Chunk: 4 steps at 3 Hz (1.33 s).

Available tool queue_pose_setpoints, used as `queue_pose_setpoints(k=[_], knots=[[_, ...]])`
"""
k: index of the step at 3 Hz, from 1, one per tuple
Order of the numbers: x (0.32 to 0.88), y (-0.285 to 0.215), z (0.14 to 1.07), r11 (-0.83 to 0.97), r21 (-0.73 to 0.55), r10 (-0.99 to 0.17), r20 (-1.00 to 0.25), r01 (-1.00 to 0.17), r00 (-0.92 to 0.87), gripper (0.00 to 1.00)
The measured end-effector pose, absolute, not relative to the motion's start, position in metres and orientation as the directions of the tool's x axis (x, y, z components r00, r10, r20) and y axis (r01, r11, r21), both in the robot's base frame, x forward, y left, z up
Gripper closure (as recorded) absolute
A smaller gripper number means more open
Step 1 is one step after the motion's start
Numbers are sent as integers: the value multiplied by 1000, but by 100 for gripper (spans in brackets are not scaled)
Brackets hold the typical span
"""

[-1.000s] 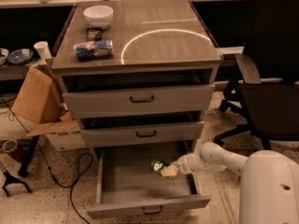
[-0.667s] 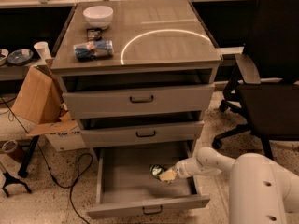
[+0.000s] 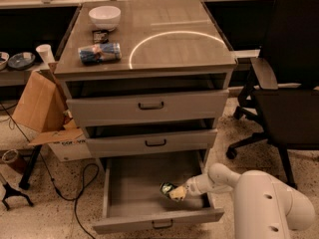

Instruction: Place green can into bottom drawer

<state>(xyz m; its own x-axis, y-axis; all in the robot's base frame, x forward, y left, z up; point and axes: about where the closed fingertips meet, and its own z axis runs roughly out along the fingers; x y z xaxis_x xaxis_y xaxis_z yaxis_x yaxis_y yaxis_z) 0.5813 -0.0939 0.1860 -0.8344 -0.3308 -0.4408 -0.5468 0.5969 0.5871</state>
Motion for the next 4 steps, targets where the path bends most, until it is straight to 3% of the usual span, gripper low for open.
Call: queue_pose_setpoints(k=[3, 4], knots=[[587, -91, 185, 597, 588, -326, -445, -546, -834, 3], [587, -91, 185, 597, 588, -326, -445, -546, -834, 0]])
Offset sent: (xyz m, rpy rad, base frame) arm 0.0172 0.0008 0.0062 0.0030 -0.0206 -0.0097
